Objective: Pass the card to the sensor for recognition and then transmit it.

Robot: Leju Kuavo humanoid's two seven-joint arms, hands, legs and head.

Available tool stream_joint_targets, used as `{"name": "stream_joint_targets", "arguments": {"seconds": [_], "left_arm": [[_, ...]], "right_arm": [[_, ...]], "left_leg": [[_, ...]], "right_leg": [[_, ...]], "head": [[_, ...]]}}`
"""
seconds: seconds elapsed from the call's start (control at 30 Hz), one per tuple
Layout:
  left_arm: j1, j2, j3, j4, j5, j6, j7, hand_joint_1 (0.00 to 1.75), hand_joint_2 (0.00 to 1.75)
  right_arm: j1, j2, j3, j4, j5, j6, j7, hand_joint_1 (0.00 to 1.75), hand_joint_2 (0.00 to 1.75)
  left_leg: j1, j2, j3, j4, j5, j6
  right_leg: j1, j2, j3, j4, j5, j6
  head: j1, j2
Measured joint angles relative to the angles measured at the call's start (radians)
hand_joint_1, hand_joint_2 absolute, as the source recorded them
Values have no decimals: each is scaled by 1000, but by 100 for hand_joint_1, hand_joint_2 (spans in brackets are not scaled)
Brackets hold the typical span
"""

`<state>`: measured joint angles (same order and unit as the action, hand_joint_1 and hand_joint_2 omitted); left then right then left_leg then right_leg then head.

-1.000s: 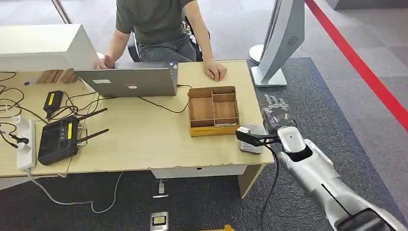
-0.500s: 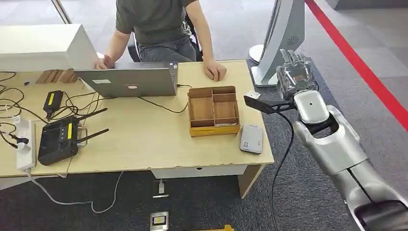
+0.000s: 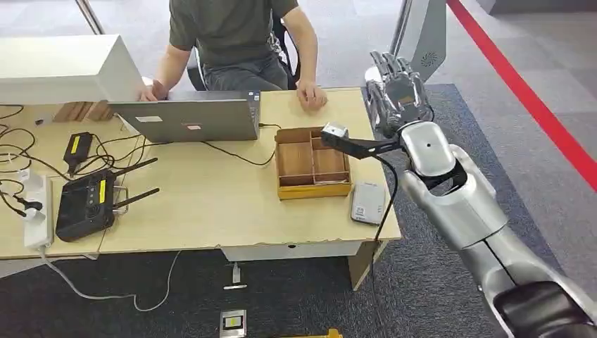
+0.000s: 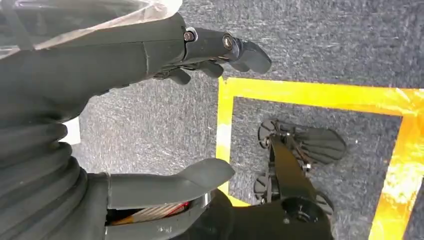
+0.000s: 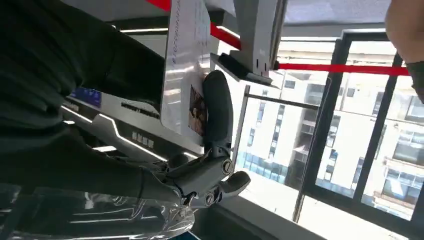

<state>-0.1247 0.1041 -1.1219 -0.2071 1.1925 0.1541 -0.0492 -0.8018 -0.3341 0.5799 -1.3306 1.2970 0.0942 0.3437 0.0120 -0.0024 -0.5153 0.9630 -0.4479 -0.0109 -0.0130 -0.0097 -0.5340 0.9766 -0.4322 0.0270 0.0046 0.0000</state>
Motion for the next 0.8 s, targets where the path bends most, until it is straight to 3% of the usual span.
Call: {"name": "stream_joint_targets", "arguments": {"seconds": [0.8], "left_arm": [[1, -6, -3, 0, 38, 26, 18, 0, 175]], "right_arm": [[-121, 164, 132, 282, -97, -175, -13, 175, 175]], "left_leg": [[0, 0, 0, 0, 0, 0]], "right_leg": [[0, 0, -1, 0, 0, 0]], "head": [[1, 0]]}}
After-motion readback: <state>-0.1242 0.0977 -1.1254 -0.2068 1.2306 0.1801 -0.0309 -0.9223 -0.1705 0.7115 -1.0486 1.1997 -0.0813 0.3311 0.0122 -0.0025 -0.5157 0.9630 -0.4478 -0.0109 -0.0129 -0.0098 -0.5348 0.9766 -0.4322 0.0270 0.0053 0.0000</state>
